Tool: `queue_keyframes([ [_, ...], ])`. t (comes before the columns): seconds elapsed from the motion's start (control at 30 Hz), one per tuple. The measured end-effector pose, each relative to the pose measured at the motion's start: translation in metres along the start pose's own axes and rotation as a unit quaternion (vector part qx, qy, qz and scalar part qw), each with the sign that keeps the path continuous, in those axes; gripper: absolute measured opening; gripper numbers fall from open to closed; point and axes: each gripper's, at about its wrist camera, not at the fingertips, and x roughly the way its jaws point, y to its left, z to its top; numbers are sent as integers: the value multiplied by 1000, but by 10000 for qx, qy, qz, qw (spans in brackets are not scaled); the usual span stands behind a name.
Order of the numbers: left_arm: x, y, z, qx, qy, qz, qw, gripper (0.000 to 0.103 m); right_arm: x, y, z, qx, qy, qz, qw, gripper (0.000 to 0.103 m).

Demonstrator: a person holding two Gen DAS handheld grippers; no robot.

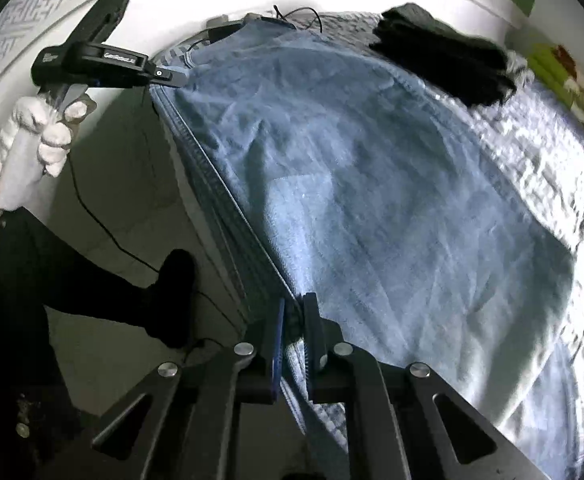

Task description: Organize objects

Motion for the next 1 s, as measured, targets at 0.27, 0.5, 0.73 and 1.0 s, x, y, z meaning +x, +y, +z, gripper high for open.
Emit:
queue_keyframes([
  [0.27,-14,2,8,128,-298,584,9978,31,-24,-16,-12,509,-265,494,9971,16],
  [0.5,-41,-20,27,158,-933,559,9939,35,-109,-146,-130,3417,-1124,86,9330,20],
  [0.73,-6,-143,15,1364,-637,-188,9884,35,-187,-240,-299,5518,-1110,-1332,8158,20],
  [1.0,35,-319,-92,3120,308,-1358,9398,49,-219,-260,-440,6597,-986,-1723,7249,30],
])
